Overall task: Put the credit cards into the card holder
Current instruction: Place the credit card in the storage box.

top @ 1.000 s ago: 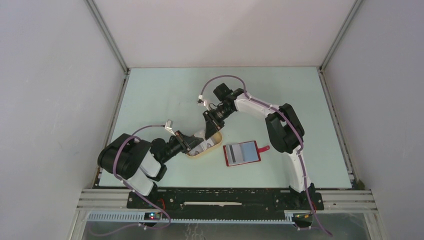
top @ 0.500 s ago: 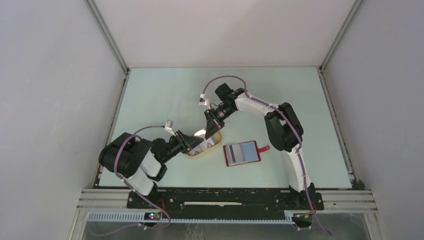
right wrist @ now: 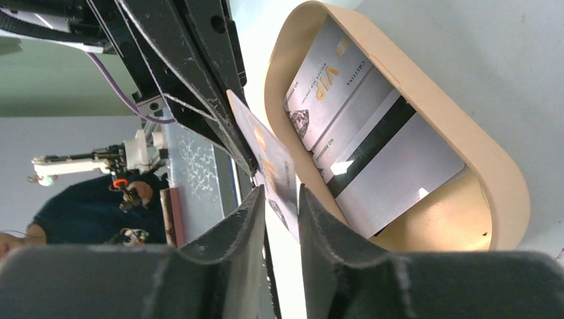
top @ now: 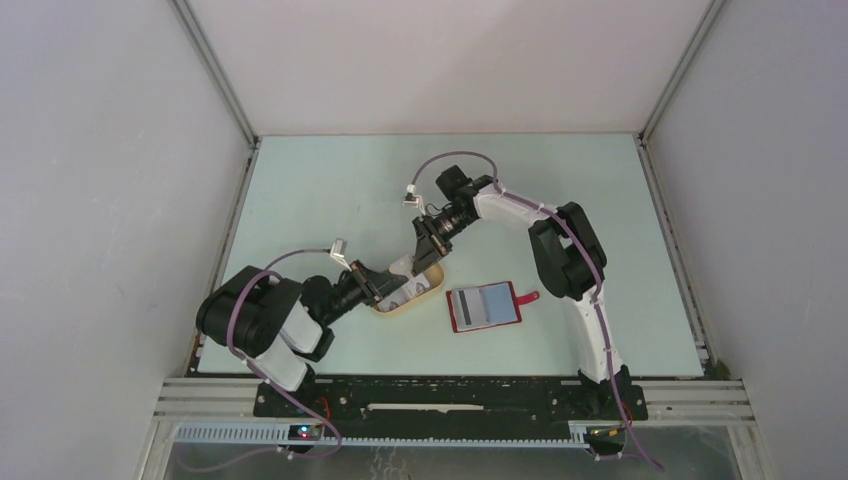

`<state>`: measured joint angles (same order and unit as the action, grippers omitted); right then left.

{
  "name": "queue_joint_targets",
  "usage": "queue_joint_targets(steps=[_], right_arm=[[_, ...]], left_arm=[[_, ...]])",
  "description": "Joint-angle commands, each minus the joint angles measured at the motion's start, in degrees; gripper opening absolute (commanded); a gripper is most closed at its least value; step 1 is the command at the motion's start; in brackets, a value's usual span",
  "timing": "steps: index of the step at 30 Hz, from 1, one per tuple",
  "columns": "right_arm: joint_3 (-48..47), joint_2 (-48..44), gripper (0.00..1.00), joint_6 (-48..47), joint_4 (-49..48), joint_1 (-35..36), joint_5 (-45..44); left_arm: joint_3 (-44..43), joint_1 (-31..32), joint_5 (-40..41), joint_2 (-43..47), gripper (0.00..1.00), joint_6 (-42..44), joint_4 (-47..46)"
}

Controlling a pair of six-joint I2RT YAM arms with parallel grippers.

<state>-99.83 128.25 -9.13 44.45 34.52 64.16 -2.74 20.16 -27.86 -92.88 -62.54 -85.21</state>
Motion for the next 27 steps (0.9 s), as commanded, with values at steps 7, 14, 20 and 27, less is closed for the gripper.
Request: queue_joint_targets(steps=[7,14,20,27], right_arm=[[-1.8,-2.9,0.51,-0.9,0.4,2.1,-3.3],[-2.2,-3.3,0.44,-0.9,0.4,4.1,-7.4],[-2.1,-3.5,0.24,-1.8,0.6,3.6,-6.7],[-2.1,-3.4,0.14,-2.4,1.1,2.9,-4.0]], left_arm=[[-0.6,-0.4,0.2,0.9,0.00,1.3,-1.7],[0.0,-0.5,0.6,2.0,0.00,1.1,-1.6],[-0.1,-0.5,0.7,1.8,0.00,1.0,-1.6],[0.2,-0.8,0.1,2.3,0.25,0.6,-1.6]])
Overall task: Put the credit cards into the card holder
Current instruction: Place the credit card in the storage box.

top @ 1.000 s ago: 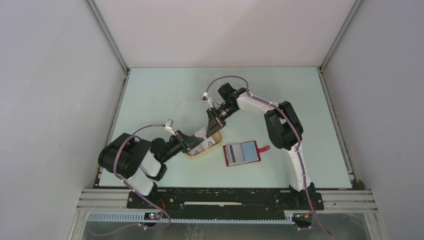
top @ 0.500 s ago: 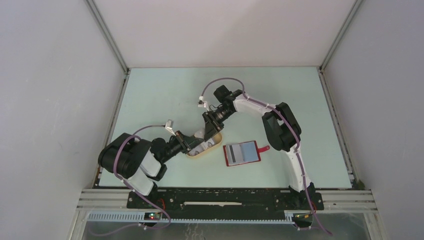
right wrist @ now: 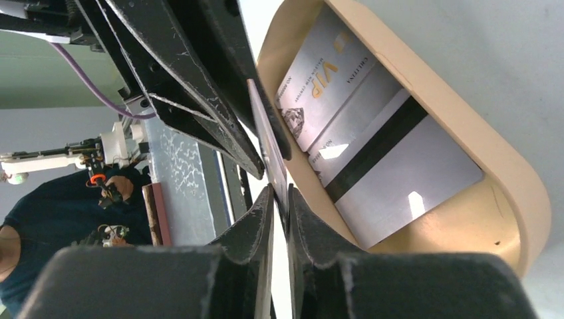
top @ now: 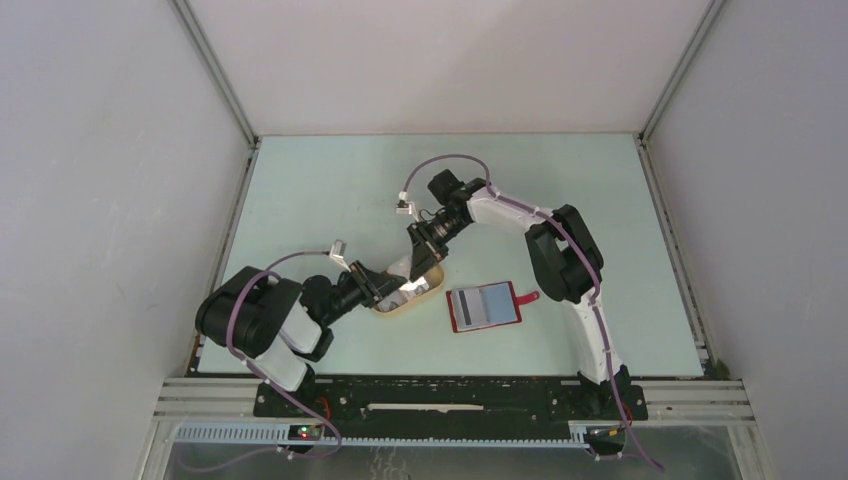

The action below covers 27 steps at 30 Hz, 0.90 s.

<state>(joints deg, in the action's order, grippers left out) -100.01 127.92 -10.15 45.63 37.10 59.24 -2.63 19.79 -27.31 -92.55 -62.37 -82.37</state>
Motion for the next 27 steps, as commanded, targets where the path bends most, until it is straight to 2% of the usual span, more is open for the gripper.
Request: queue_joint_targets(steps=[1,5,15,22,27], right_arm=[[-2.0,-3.0,0.13,-1.6,0.0,0.2,1.8],[-2.1,-2.9,0.11,-2.6,0.9,-0.2,4.1],[-2.2,-2.3,0.07,-2.9,1.7,-2.2,12.3],[-2.2,-2.4,0.07,-3.1,2.0,-2.6,15.2],[-2.4,-2.0,0.07,-2.8,2.0,-2.8,16.1]], left_arm=[[0.1,-0.4,-0.6,2.1,0.30,0.5,-4.5],[0.4,-0.9,-1.2,2.8,0.44,0.7,-4.5],[2.3,-4.6,-4.6,6.1,0.48,2.7,-4.5],[2.1,-5.4,-7.0,5.6,0.46,2.9,-4.5],[1.8,-5.5,-7.9,6.2,0.37,2.7,-4.5]])
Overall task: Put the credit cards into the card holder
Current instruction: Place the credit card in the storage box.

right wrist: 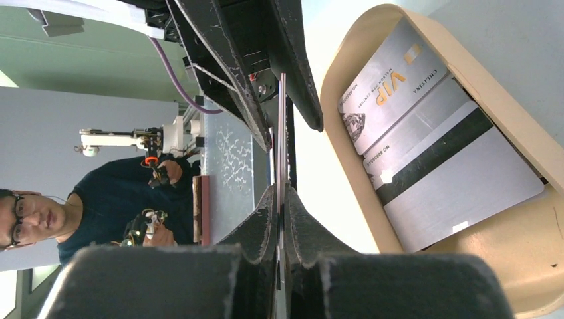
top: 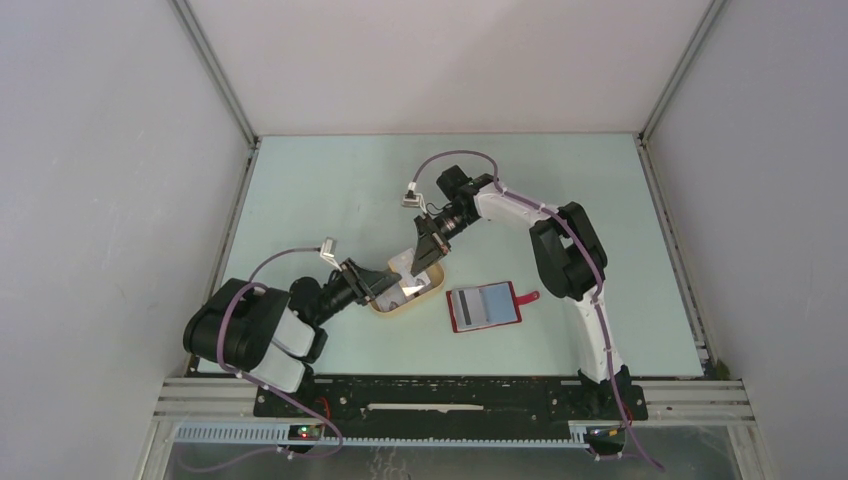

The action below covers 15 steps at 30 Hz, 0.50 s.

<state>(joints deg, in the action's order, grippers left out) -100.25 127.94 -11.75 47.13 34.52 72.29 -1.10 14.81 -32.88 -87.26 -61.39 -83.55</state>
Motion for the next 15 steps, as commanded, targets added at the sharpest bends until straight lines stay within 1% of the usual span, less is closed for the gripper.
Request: queue_joint_targets(steps=[1,9,10,14,15], right_arm=[[-2.2,-2.0,0.07,-1.1,0.5,-0.2,3.3],[-2.2,-1.3,0.07,-0.6,0.4,-0.4,5.1],[-2.1,-1.2,0.07,-0.5,0.4,-0.5,5.2],[-2.2,-1.0,0.07,-0.1,0.1,-0.6,5.7],[-2.2,-0.9,0.07,0.0,0.0,-0.7,5.8]], left_arm=[[0.3,-0.5,-2.5,1.1,0.36,1.7,-3.3],[-0.2,-0.6,-3.7,1.2,0.26,1.5,-3.4],[-0.3,-0.6,-3.9,1.2,0.23,1.5,-3.4],[-0.5,-0.6,-4.7,1.5,0.03,1.5,-3.4],[-0.5,-0.6,-4.8,1.7,0.01,1.4,-3.4]])
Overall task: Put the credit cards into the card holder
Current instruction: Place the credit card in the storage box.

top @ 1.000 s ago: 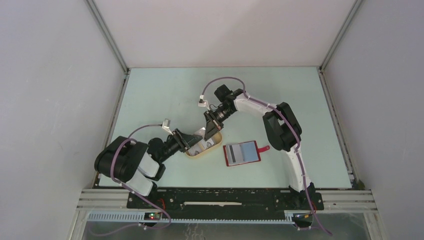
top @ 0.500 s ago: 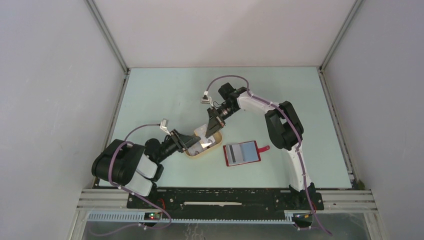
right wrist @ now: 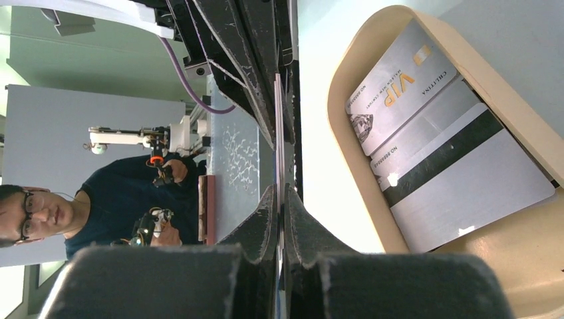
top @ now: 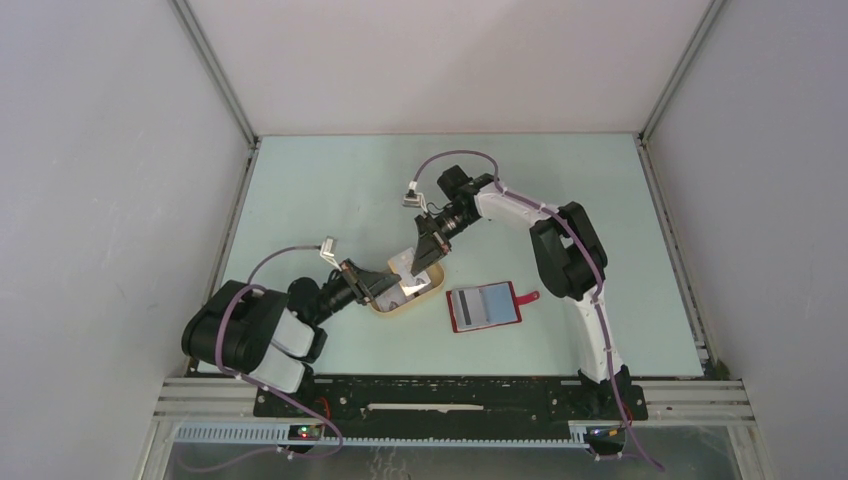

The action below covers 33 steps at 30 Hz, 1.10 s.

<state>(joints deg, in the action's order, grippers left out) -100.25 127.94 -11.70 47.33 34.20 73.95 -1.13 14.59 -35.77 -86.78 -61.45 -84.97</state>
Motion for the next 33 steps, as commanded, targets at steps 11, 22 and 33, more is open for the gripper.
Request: queue_joint_targets(steps=[11,22,33], right_arm=[[-2.2,1.3,0.30,1.8,-0.7,-0.6,5.2],[-2.2,2.8,0.34,4.3,-2.7,-0.6,0.1],[-4.2,6.0,0.30,8.1,-6.0,-0.9,-5.4]], left_arm=[[-0.5,-0.5,-3.0,1.9,0.00,1.3,-2.0],[-0.2,-1.7,-1.3,-1.7,0.00,2.4,-2.0],[-1.1,-3.2,0.0,-6.0,0.00,3.8,-2.0]])
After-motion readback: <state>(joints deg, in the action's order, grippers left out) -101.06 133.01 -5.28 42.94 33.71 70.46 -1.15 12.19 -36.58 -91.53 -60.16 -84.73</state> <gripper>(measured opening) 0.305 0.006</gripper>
